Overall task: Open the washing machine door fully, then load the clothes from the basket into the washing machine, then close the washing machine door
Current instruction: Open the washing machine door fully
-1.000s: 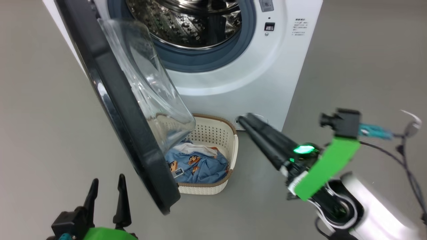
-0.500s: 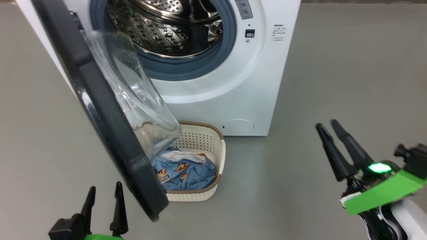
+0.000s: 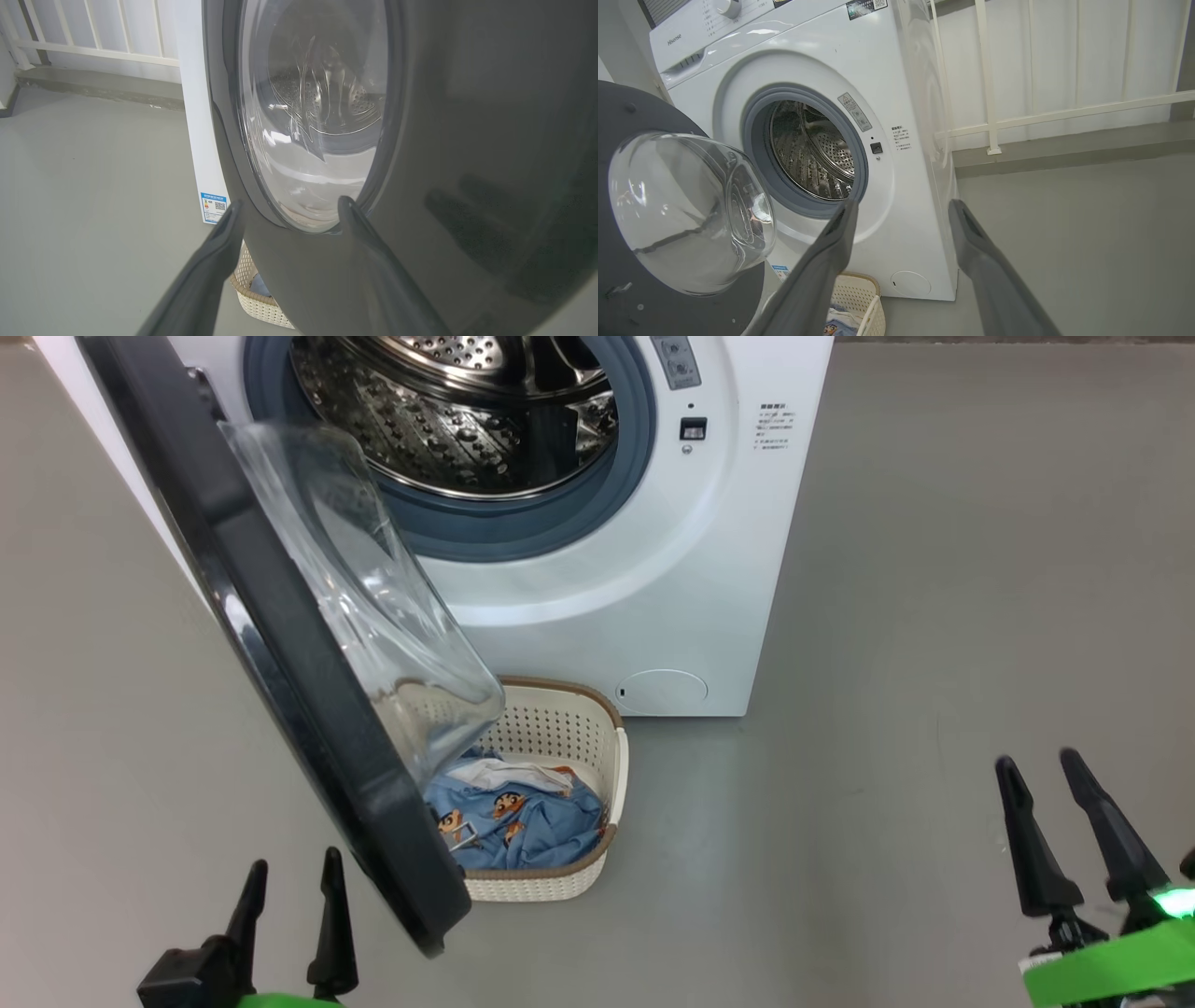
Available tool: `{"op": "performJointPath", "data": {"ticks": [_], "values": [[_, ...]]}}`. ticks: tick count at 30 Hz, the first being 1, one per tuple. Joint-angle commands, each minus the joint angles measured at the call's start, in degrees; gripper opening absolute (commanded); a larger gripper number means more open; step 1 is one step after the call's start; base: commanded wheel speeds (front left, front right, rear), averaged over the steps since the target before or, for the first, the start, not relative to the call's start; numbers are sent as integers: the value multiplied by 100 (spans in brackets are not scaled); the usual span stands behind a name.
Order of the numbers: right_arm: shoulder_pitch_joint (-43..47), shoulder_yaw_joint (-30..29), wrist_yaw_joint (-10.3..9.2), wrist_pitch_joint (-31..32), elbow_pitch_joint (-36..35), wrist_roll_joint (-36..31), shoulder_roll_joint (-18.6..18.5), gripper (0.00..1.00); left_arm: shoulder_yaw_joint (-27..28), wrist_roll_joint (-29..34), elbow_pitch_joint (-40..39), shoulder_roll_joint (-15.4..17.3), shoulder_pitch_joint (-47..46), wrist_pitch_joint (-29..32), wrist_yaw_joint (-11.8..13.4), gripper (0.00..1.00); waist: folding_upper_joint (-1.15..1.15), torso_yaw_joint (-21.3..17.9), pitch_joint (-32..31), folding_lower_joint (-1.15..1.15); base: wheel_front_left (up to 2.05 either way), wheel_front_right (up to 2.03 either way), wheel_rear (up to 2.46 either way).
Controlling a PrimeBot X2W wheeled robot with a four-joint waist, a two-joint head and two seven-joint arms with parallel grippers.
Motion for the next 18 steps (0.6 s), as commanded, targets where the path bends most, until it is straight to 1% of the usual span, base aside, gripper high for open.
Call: {"op": "performJointPath", "data": {"ticks": [1,9,12,18], "values": [[83,-38,17,-67,-94,-246,-23,100,200,66,-92,74,-143,-36,-32,100,0,12,-28,0,0,0,0],[435,-724,17,-67,-98,-1213,464,100,292,154,-43,74,-76,-36,-125,100,0,28,-143,0,0,0,0],[551,-1015,17,-67,-71,-1419,676,100,313,169,-27,74,-51,-36,-152,100,0,35,-173,0,0,0,0],[715,-1562,17,-67,238,-1772,1081,100,312,158,-4,74,-10,-36,-180,100,0,67,-243,0,0,0,0]]}}
